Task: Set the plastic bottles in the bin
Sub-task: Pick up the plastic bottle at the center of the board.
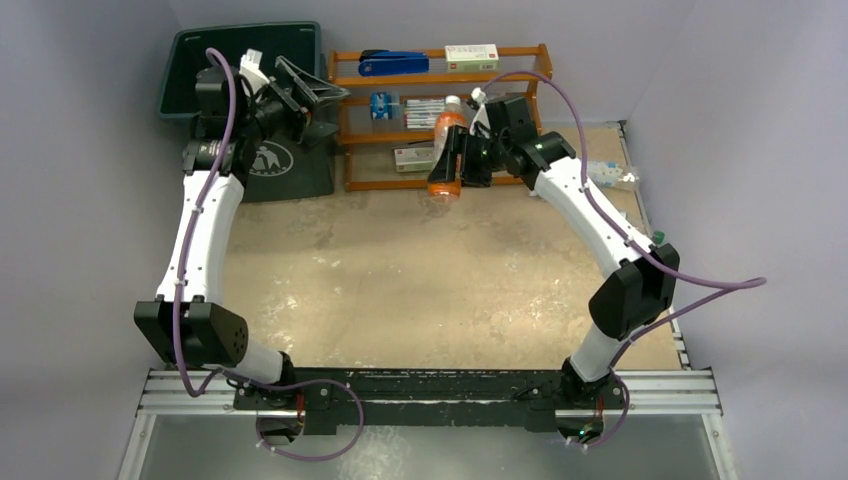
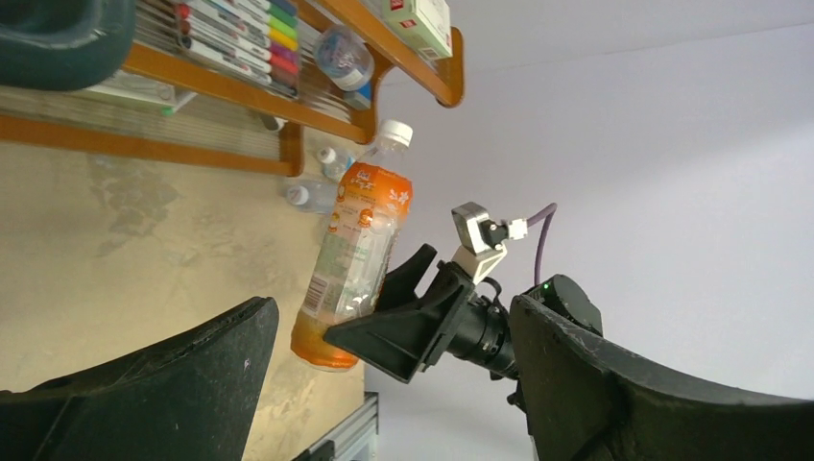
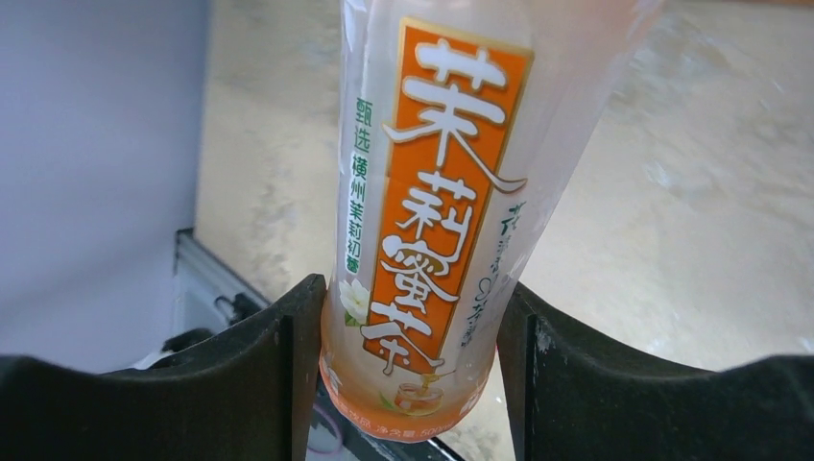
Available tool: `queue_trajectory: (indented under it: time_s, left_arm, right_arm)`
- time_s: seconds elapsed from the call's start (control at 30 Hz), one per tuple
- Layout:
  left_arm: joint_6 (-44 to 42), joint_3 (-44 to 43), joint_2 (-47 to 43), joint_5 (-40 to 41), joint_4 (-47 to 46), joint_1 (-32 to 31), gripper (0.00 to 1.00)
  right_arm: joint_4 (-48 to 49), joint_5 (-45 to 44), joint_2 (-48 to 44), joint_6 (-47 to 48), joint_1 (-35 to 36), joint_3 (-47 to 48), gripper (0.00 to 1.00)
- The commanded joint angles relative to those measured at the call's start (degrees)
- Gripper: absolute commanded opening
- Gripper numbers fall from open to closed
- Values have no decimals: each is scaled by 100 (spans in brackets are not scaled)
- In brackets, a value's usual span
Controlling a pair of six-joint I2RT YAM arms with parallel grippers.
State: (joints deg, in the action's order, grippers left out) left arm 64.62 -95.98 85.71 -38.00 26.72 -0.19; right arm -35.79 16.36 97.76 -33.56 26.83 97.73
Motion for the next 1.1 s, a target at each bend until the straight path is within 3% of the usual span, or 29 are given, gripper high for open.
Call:
queue_trajectory:
  time_s: [0.0, 0.2, 0.4, 0.8, 1.07]
  left_arm:
    - [792, 342, -372, -436, -1392, -66, 90]
    - [1514, 709, -483, -607, -2423, -116, 90]
    - [1532, 735, -494, -647, -2519, -221, 90]
    - [190, 265, -429, -313, -1081, -456, 91]
    - [7, 123, -393, -120, -946, -685, 91]
  right_arm:
    - [432, 1536, -44, 708, 10, 595, 28]
    - [768, 2969, 166, 858, 70, 1119, 30]
    - [793, 3767, 563, 673, 120, 1950, 31]
    - [1119, 4376, 1038, 78, 428, 2826, 32]
    - [1081, 4424, 1122, 18, 729, 2818, 32]
